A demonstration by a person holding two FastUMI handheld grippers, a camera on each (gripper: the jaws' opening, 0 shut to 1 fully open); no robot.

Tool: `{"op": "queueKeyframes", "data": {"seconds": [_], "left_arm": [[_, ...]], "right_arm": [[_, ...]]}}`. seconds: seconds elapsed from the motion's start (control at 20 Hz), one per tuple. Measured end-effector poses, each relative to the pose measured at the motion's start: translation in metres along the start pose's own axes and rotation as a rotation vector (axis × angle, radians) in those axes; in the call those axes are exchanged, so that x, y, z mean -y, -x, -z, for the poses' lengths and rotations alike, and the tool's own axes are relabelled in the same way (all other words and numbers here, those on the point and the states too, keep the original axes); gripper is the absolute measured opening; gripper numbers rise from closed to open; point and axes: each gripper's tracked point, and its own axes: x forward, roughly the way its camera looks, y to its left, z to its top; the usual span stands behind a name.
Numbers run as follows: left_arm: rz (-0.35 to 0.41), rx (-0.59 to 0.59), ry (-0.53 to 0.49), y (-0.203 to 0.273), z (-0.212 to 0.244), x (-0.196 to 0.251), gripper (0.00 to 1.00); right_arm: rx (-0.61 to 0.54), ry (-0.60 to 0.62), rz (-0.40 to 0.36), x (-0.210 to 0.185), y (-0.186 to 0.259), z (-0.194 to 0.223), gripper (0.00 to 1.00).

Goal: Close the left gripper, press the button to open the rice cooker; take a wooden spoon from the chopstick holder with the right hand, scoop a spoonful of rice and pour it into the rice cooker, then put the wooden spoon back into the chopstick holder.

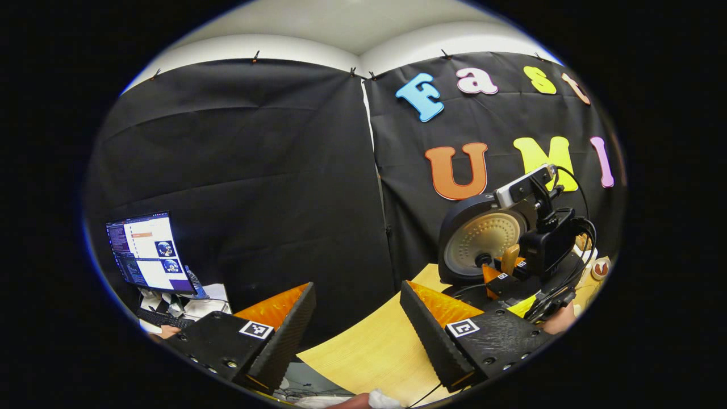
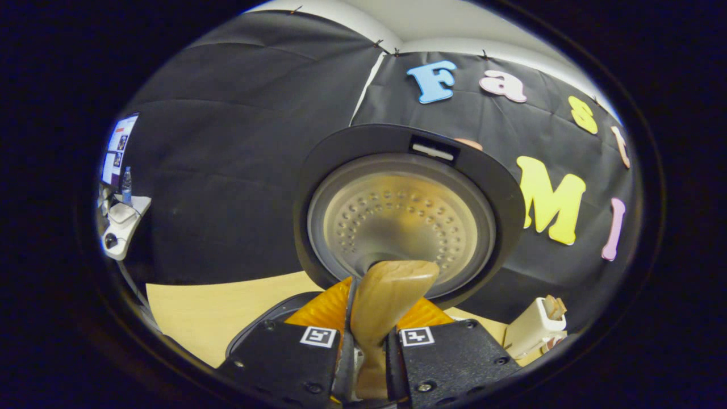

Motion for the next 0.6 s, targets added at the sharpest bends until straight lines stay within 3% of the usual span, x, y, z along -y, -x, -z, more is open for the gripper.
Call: {"op": "queueKeyframes", "data": {"seconds": [0.2, 0.6], "left_arm": [[0.001, 0.000, -0.001, 0.003, -0.003, 0.002, 0.95], [0.003, 0.018, -0.017, 0.007, -0.012, 0.004, 0.95]], "right_arm": [[0.009, -0.130, -0.022, 0.003, 0.001, 0.004, 0.28], [0.075, -0.702, -0.033, 0.059, 0.022, -0.031, 0.28]]}}
